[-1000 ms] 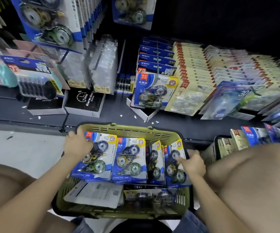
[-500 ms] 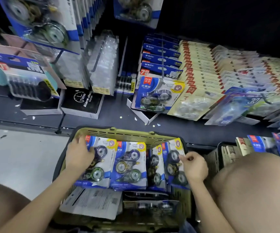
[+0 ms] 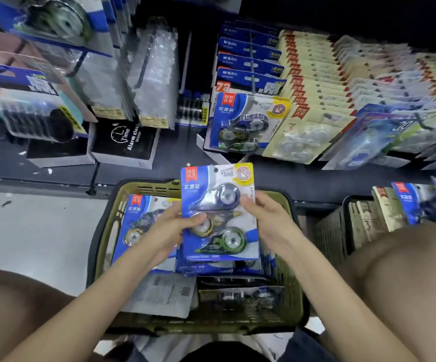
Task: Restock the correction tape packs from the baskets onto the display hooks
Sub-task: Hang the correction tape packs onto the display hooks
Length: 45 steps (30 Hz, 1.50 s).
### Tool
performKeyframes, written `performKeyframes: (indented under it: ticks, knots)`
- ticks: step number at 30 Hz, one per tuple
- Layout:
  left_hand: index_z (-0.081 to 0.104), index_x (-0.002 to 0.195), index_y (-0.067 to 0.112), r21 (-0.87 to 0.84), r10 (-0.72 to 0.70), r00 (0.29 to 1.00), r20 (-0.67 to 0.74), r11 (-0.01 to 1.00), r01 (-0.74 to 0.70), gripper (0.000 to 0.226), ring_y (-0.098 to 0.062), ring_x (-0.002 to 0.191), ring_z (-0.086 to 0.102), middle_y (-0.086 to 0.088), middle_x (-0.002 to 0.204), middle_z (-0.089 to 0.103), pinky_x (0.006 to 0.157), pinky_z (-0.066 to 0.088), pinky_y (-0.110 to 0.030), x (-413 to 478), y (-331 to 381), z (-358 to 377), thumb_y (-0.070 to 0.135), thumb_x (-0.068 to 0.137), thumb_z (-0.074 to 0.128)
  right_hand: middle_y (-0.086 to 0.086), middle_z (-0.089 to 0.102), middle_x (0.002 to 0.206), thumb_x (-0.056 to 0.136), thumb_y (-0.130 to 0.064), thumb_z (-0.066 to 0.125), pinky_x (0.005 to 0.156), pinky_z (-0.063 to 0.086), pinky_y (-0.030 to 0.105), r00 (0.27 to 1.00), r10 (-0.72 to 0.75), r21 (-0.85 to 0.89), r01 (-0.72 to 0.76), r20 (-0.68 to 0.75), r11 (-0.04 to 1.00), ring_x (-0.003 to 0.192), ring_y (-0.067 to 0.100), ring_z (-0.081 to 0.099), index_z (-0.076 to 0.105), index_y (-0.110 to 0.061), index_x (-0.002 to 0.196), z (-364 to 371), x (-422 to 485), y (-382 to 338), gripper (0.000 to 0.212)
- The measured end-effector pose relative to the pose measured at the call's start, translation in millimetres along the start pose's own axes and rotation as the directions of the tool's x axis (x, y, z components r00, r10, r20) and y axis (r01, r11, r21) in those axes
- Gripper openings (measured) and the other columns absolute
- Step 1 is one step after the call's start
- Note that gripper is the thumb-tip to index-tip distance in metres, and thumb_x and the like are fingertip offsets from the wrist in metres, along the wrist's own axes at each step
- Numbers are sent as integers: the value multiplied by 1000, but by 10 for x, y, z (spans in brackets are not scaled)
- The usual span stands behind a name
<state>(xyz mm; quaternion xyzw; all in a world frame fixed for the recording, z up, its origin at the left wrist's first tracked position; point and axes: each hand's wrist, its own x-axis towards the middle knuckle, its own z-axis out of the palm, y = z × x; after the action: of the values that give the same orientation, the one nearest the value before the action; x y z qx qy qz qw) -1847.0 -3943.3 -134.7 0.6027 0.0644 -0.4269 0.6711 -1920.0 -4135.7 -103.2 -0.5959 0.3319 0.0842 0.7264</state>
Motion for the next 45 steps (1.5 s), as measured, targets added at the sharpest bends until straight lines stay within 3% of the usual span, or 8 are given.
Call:
performKeyframes:
  ticks: [5, 9, 13, 18, 23, 30, 38, 45]
  knots:
    - [67, 101, 18, -1, 163, 962, -220, 986, -168, 23, -12, 76, 67, 7, 80, 74, 74, 53, -27, -63, 117, -142, 2, 84, 69, -3, 65, 120, 76, -38, 83, 96, 51, 35, 867, 376, -845, 91, 328, 527, 111, 15, 62, 56, -25, 129, -204, -164, 470, 61]
    - [62, 99, 16, -42, 226, 928, -297, 967, -249, 22, -8, 66, 67, 10, 72, 72, 58, 53, -18, -214, 207, -261, -3, 90, 60, -5, 68, 92, 93, -41, 64, 72, 48, 30, 885, 330, -940, 272, 327, 204, 92, 19, 62, 70, -21, 93, -139, -152, 887, 20]
    - [61, 110, 16, 132, 333, 856, -397, 943, -306, 27, -18, 82, 65, -1, 94, 70, 75, 54, -32, -376, 239, -422, -2, 91, 63, -11, 50, 61, 98, -28, 59, 56, 33, 22, 947, 145, -916, 228, 288, 328, 63, 5, 48, 52, -33, 60, -297, -175, 573, 38]
    - [60, 101, 23, 255, 421, 791, -444, 905, -339, 23, -20, 86, 62, -5, 100, 67, 74, 51, -33, -516, 307, -518, 3, 92, 64, 2, 71, 84, 94, -12, 60, 79, 45, 32, 967, -207, -196, 235, 151, 952, 82, 14, 61, 73, -17, 80, -353, -236, 26, 20]
    - [65, 104, 9, -25, 237, 896, -376, 964, -265, 11, -21, 75, 66, -6, 89, 72, 64, 56, -31, -584, 321, -339, 7, 94, 60, 12, 73, 99, 90, -22, 70, 95, 48, 44, 988, -68, 234, 99, -136, 967, 95, 31, 67, 71, -9, 93, 201, 22, -6, 14]
    - [68, 108, 12, 102, 267, 866, -422, 964, -247, 57, -21, 80, 70, -4, 96, 76, 76, 56, -36, -660, 227, -516, 30, 60, 92, 9, 69, 94, 98, -28, 60, 76, 47, 28, 996, -85, -14, 85, -37, 996, 87, 20, 61, 68, 3, 103, 1119, 96, 222, 33]
    - [61, 103, 9, 290, 377, 441, -814, 923, -254, 34, -23, 76, 67, -7, 88, 68, 73, 48, -35, -653, 177, -1026, 22, 79, 82, 13, 60, 131, 92, -49, 61, 89, 45, 35, 981, 16, -606, -132, -193, 784, 119, 31, 58, 37, -6, 140, 1290, 498, 852, 69]
    - [54, 102, 13, 344, 407, 334, -850, 910, -232, 40, -31, 93, 64, -6, 98, 65, 87, 52, -51, -590, 232, -1185, 32, 79, 81, 7, 69, 117, 80, -48, 76, 85, 52, 38, 989, 78, -503, -132, -128, 854, 109, 30, 64, 56, -8, 122, 1518, 699, 1030, 61]
